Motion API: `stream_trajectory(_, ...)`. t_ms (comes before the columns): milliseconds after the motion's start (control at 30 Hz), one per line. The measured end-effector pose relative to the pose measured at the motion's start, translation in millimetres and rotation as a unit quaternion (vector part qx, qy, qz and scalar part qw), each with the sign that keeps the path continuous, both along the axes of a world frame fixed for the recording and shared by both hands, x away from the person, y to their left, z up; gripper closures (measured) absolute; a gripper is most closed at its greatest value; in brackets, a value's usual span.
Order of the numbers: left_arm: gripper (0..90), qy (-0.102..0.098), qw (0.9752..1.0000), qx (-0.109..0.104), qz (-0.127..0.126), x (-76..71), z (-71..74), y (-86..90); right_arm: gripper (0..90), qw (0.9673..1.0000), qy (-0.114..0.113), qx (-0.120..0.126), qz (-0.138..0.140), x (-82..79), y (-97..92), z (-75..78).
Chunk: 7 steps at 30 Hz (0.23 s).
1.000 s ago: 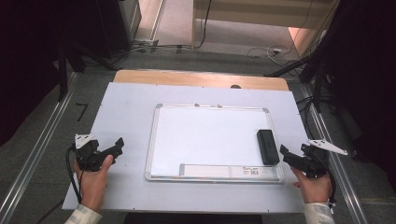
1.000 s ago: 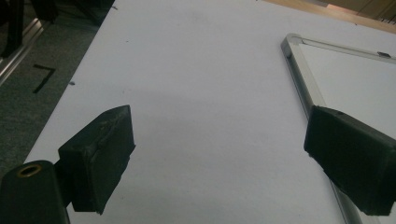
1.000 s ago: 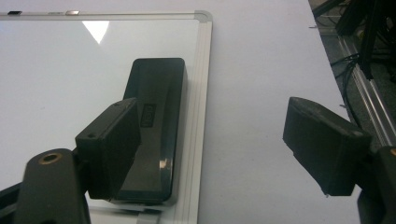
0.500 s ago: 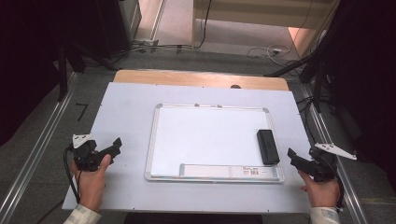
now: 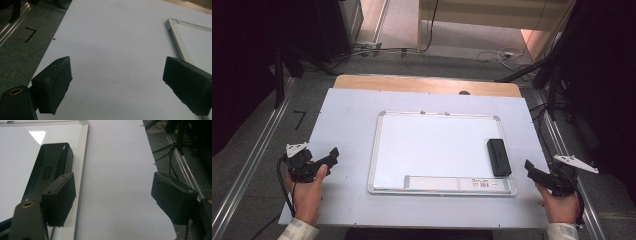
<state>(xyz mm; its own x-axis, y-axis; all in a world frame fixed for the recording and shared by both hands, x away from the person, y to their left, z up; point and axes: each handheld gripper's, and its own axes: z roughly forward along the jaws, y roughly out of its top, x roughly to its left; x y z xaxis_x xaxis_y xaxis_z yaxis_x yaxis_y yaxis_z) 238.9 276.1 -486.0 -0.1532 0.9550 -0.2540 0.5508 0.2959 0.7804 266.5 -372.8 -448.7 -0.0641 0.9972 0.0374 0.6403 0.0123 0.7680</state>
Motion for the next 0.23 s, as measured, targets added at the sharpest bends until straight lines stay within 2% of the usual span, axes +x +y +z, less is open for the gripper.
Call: stream_trajectory(233, 9.1, 0.002, 1.0, 0.002, 0.0, 1.3, -1.3, 1.8, 18.4, 1.0, 0.001, -0.001, -0.006, -0.1, -1.1, 0.0)
